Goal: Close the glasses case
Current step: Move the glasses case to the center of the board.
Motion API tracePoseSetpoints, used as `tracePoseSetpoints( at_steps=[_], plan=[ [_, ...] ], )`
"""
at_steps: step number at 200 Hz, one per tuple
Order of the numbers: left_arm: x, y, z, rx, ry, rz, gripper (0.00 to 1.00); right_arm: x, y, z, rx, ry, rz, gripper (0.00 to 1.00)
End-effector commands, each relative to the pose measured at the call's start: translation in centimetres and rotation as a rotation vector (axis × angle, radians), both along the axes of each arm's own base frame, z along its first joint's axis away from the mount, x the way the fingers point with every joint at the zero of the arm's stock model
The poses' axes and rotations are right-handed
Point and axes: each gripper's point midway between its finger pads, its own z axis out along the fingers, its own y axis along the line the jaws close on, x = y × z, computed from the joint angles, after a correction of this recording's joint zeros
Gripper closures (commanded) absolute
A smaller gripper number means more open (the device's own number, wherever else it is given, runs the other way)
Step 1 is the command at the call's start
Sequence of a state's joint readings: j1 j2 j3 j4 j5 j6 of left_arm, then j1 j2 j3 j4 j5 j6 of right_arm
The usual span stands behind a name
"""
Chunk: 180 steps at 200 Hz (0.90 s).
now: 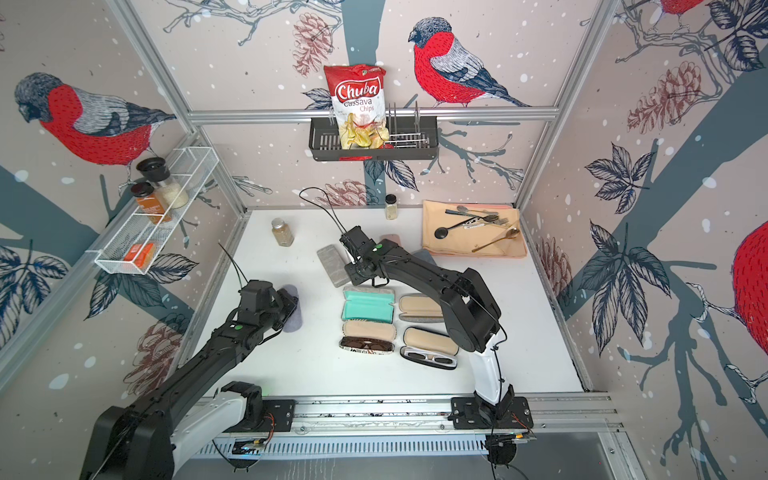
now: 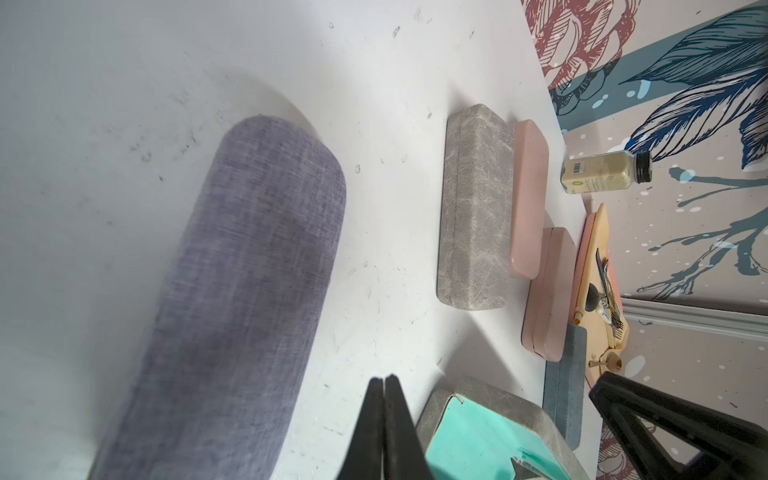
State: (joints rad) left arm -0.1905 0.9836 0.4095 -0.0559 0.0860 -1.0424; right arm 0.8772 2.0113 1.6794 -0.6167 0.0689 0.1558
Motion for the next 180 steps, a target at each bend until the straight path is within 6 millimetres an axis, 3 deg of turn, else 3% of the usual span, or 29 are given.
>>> tracePoseSetpoints(
  at_steps=[1,31,74,88,95,155,180],
  plan=[
    [0.4,-0.5,0.5,-0.023,-0.031,-0.021,1.00,-1.0,-1.5,-0.1,-0.061,0.021,-0.003,0.63],
    [0.4,-0.6,0.3,-0.027,-0.029,-0.023,1.00,-2.3,-2.8,-0.5,-0.141,0.025,0.035,0.39],
    [0.5,-0.9,0.2,-0.036,-0.032,-0.030,1.00,-3.0,-3.2,0.0,-0.142,-0.007,0.082,0.23],
    [0.5,-0.8,0.3,-0.035,-0.035,-0.028,1.00,-3.0,-3.2,0.0,-0.142,-0.018,0.098,0.11],
    [0.5,-0.8,0.2,-0.035,-0.035,-0.030,1.00,-3.2,-3.3,-0.1,-0.145,-0.019,0.108,0.00],
    [0.6,-0.9,0.1,-0.043,-0.040,-0.027,1.00,-3.7,-3.5,0.0,-0.136,-0.043,0.143,0.01],
    [0.4,-0.7,0.0,-0.036,-0.037,-0.024,1.00,-4.0,-3.5,-0.8,-0.142,-0.009,0.159,0.01]
  ],
)
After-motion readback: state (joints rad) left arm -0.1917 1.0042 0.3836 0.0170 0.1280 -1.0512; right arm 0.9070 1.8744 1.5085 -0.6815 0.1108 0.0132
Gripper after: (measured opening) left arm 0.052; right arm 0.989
